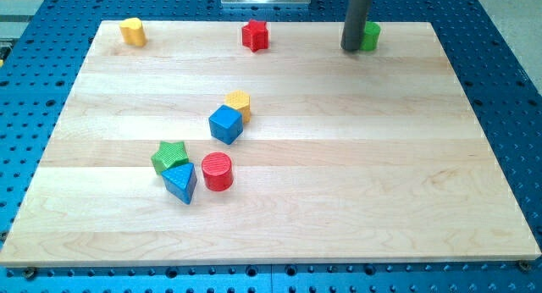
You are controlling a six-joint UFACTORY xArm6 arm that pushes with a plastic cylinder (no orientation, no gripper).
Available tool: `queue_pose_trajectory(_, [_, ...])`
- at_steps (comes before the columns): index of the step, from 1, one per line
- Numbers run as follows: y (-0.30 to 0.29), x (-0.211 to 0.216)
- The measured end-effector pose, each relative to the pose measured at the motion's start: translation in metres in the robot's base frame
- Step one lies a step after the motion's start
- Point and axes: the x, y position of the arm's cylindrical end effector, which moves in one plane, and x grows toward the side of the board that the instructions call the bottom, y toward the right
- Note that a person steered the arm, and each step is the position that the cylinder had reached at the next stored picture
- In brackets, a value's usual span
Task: Move the cube vertically below the heart
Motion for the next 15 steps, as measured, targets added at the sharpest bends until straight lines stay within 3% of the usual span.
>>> queue_pose_trajectory(2, [0.055,0.006])
queue_pose_trajectory(3, [0.026,0.039])
queue_pose_trajectory(5, [0.004,0.055])
queue_pose_trajectory(8, [-0.096,0.159])
queue_pose_trajectory(10, [-0.100,0.172])
queue_pose_trajectory(11, [-0.123,0.180])
queue_pose_trajectory(13, [-0.232,0.187])
queue_pose_trajectory(14, [-0.315,0.187])
queue_pose_trajectory(15, [-0.351,0.187])
